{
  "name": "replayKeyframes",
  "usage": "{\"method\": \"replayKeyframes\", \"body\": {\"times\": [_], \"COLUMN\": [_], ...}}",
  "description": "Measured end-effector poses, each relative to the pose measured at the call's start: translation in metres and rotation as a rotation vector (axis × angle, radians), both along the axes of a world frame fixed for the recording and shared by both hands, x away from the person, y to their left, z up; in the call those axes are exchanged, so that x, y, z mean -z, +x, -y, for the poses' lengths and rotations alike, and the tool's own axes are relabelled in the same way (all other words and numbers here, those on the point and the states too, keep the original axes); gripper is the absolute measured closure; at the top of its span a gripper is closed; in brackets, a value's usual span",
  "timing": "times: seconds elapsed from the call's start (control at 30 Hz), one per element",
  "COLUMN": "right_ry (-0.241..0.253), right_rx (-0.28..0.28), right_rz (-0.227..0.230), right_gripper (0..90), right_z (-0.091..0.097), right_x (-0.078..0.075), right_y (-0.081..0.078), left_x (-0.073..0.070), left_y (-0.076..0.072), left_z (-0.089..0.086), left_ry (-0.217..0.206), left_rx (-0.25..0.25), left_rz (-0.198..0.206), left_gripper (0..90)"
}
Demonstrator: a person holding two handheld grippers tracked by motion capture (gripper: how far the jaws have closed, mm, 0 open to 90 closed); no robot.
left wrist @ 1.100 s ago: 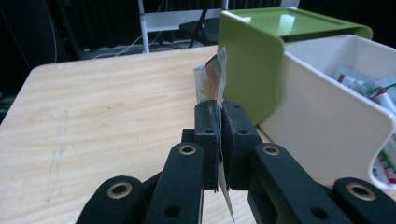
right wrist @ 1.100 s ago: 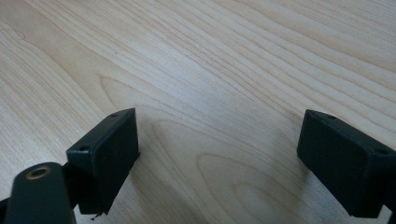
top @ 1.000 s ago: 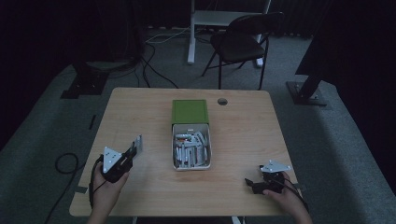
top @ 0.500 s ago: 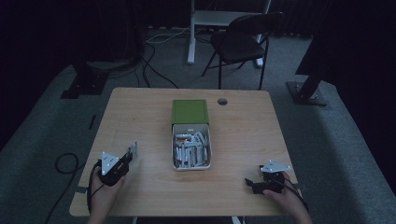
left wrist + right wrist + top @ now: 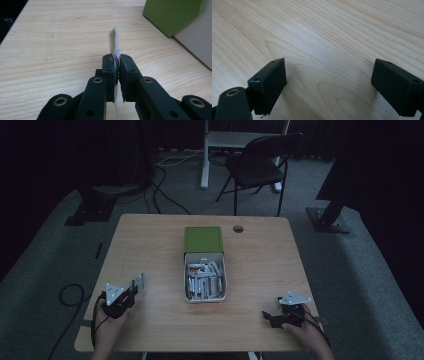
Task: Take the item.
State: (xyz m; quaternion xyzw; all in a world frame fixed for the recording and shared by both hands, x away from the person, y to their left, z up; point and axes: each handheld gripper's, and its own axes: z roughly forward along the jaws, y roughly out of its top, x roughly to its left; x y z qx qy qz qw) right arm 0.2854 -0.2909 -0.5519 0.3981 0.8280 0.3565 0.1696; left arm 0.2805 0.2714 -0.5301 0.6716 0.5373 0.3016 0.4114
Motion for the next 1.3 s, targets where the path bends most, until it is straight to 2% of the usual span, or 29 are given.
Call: {"method": "replayKeyframes", "body": {"times": [0.17, 0.3, 0.43, 0.53, 0.6, 0.77, 0.87, 0.93, 1.03, 1.13, 1.23, 1.3], "right_ry": [0.0, 0.0, 0.0, -0.001, 0.0, 0.0, 0.0, 0.0, 0.0, 0.0, 0.0, 0.0], "right_rx": [0.0, 0.0, 0.0, 0.0, 0.0, 0.0, 0.0, 0.0, 0.0, 0.0, 0.0, 0.0], "right_rz": [0.0, 0.0, 0.0, 0.0, 0.0, 0.0, 0.001, 0.001, 0.0, 0.0, 0.0, 0.0], "right_gripper": [12.4, 12.4, 12.5, 12.4, 12.4, 12.5, 12.5, 12.5, 12.5, 12.5, 12.5, 12.5], "right_z": [0.0, 0.0, 0.0, 0.0, 0.0, 0.0, 0.0, 0.0, 0.0, 0.0, 0.0, 0.0], "right_x": [0.0, 0.0, 0.0, 0.0, 0.0, 0.0, 0.0, 0.0, 0.0, 0.0, 0.0, 0.0], "right_y": [0.0, 0.0, 0.0, 0.0, 0.0, 0.0, 0.0, 0.0, 0.0, 0.0, 0.0, 0.0], "left_x": [0.003, 0.005, 0.006, 0.008, 0.009, 0.011, 0.011, 0.011, 0.011, 0.01, 0.008, 0.006], "left_y": [0.001, 0.002, 0.004, 0.006, 0.008, 0.01, 0.012, 0.013, 0.013, 0.012, 0.011, 0.01], "left_z": [-0.003, -0.005, -0.009, -0.012, -0.014, -0.019, -0.024, -0.027, -0.027, -0.025, -0.019, -0.015], "left_ry": [-0.001, 0.01, 0.011, 0.014, 0.003, 0.019, 0.005, -0.004, -0.003, -0.018, -0.003, -0.022], "left_rx": [-0.011, -0.039, -0.067, -0.084, -0.095, -0.104, -0.115, -0.119, -0.107, -0.079, -0.057, -0.037], "left_rz": [-0.002, -0.008, -0.036, -0.047, -0.052, -0.056, -0.046, -0.022, -0.015, -0.001, 0.005, 0.003], "left_gripper": [75.9, 75.4, 75.4, 71.1, 62.7, 59.1, 50.8, 45.6, 40.3, 40.3, 40.3, 40.4]}}
